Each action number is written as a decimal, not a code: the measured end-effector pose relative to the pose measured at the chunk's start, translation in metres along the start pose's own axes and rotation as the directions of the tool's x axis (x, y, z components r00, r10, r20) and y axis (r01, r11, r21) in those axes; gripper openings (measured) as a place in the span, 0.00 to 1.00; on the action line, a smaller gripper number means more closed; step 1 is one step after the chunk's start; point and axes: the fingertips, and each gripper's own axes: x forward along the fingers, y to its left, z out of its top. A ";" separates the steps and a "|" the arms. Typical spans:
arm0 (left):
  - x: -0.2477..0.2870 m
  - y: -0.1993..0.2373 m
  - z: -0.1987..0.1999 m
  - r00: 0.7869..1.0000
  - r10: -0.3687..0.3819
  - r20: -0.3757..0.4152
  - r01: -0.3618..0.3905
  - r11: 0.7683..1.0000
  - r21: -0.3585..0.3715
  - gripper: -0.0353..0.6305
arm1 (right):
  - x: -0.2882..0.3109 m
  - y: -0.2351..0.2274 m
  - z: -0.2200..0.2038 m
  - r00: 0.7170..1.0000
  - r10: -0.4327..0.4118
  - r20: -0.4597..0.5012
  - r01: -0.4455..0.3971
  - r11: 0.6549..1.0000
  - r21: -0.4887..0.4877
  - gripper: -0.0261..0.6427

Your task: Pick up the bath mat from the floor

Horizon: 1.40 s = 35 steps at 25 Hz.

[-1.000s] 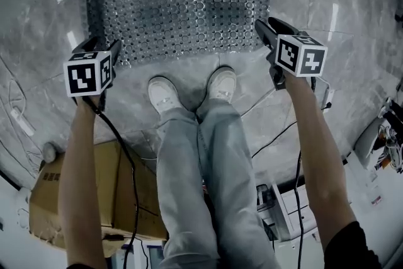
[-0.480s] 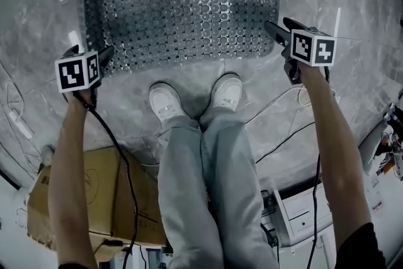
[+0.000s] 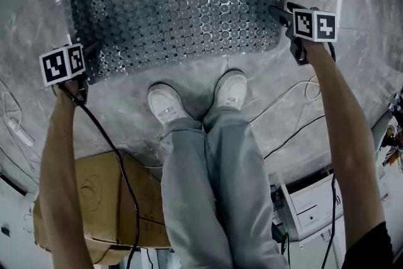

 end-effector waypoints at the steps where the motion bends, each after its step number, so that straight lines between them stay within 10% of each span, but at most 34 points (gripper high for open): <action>1: 0.003 0.000 0.001 1.000 0.000 0.000 0.000 1.000 -0.001 0.80 | 0.003 -0.002 -0.001 1.000 -0.002 -0.002 0.002 1.000 -0.003 0.50; 19: 0.025 -0.009 -0.001 0.996 -0.093 0.003 0.093 0.992 -0.084 0.79 | 0.027 -0.008 -0.006 1.000 0.001 -0.014 -0.001 1.000 -0.004 0.43; 26: 0.016 0.018 -0.004 0.999 0.036 -0.004 -0.037 0.994 -0.103 0.26 | 0.029 0.001 -0.013 0.998 0.024 -0.059 -0.025 1.000 -0.008 0.19; 35: 0.004 0.013 -0.004 0.998 0.044 -0.044 -0.047 0.996 -0.076 0.10 | 0.024 0.015 -0.012 0.990 0.046 -0.132 -0.043 0.999 0.020 0.07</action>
